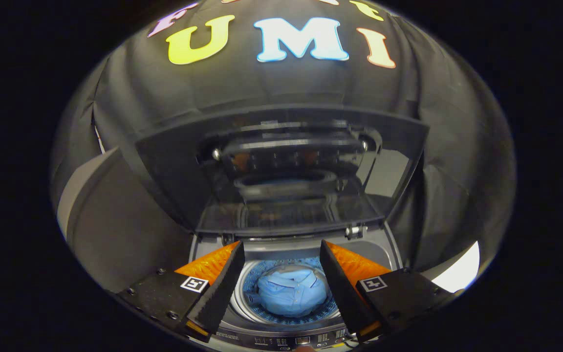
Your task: Put the clothes into the washing machine and then close the washing machine lid.
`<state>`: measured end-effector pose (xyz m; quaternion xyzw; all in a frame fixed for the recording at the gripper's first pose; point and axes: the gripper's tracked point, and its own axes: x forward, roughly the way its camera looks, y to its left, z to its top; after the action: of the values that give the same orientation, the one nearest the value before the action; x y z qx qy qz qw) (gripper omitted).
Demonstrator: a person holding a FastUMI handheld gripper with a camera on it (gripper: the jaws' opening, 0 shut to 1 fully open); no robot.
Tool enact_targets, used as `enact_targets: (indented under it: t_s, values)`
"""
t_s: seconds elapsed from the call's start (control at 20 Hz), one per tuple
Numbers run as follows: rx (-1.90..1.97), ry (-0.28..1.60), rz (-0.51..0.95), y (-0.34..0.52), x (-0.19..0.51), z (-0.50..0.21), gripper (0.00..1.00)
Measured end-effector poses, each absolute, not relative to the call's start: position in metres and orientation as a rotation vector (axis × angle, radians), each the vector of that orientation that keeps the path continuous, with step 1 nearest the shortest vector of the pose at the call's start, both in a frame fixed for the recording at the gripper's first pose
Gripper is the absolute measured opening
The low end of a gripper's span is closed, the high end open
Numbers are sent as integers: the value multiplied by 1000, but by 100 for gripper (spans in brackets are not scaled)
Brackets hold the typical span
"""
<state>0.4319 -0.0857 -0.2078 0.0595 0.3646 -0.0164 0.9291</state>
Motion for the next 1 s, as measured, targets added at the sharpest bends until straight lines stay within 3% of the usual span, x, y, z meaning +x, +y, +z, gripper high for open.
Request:
enact_targets:
  t_s: [0.6,1.0]
  values:
    - [54,493,23,-82,478,-68,96]
    - [107,446,12,-75,516,-43,96]
